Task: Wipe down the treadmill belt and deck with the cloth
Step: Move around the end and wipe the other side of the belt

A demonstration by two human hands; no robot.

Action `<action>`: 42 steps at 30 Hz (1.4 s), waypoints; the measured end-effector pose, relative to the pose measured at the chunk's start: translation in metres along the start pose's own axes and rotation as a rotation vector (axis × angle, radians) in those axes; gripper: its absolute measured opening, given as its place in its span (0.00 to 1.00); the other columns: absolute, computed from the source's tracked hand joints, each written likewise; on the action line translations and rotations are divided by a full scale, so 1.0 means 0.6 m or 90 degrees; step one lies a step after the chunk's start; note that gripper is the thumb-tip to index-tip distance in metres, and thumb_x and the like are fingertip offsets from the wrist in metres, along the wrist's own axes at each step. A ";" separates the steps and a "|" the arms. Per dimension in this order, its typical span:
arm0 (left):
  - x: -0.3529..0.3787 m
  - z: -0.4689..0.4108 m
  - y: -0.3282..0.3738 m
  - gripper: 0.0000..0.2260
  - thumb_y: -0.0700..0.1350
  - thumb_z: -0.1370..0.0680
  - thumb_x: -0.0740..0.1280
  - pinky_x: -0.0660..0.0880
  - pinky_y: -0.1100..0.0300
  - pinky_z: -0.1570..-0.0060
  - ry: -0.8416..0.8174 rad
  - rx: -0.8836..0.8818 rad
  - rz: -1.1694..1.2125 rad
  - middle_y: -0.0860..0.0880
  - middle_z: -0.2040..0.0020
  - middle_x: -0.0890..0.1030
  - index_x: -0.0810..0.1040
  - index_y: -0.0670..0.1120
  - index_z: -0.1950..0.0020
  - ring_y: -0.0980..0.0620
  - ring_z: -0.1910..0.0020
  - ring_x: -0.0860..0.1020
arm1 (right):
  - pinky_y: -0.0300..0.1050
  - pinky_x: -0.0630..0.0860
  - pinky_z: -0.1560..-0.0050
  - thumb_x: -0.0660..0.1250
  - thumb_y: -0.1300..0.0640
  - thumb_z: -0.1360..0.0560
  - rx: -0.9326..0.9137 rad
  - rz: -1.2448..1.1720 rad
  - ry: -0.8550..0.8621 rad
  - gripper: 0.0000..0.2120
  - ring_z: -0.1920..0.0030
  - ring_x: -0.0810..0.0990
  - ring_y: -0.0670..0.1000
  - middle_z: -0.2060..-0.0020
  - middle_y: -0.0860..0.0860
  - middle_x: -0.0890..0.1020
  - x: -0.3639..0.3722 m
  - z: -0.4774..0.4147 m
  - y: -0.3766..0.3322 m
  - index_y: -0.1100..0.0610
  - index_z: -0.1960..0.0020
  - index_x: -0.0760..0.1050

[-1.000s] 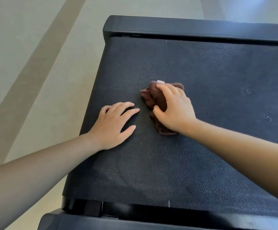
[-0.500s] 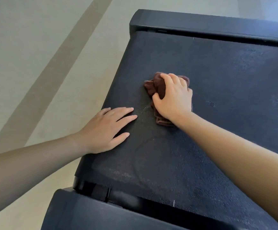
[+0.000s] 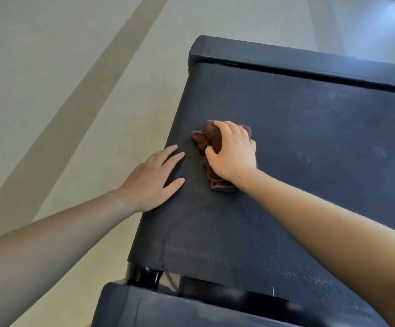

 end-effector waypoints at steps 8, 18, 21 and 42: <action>-0.012 -0.096 -0.056 0.27 0.56 0.21 0.56 0.60 0.53 0.30 0.076 -0.015 0.051 0.51 0.24 0.57 0.57 0.47 0.25 0.51 0.27 0.57 | 0.59 0.62 0.35 0.64 0.46 0.28 0.033 0.001 0.061 0.26 0.30 0.64 0.53 0.31 0.47 0.70 0.024 -0.025 0.004 0.48 0.30 0.66; -0.019 -0.350 -0.074 0.23 0.51 0.19 0.56 0.55 0.56 0.30 0.128 -0.046 0.169 0.48 0.25 0.59 0.60 0.45 0.26 0.49 0.26 0.57 | 0.58 0.63 0.36 0.63 0.45 0.28 0.098 -0.019 0.148 0.25 0.32 0.66 0.53 0.34 0.46 0.72 0.033 -0.219 0.040 0.46 0.32 0.68; -0.004 -0.380 -0.068 0.22 0.48 0.20 0.57 0.54 0.57 0.30 0.177 -0.076 0.222 0.47 0.25 0.59 0.61 0.46 0.26 0.49 0.27 0.56 | 0.57 0.64 0.36 0.63 0.45 0.28 0.101 -0.025 0.136 0.25 0.32 0.66 0.52 0.34 0.45 0.73 0.030 -0.257 0.049 0.46 0.32 0.68; -0.006 -0.337 -0.081 0.24 0.50 0.20 0.58 0.50 0.64 0.32 0.154 -0.074 0.251 0.53 0.24 0.57 0.58 0.48 0.25 0.54 0.26 0.54 | 0.57 0.66 0.33 0.62 0.46 0.30 0.084 -0.038 0.142 0.25 0.33 0.68 0.51 0.35 0.46 0.74 0.038 -0.310 0.055 0.47 0.33 0.70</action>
Point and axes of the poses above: each hand's wrist, its own z-axis away from the middle knuckle, its own x-axis out of the palm, y = z × x, the point moved 1 cm from there along -z, towards the middle knuckle
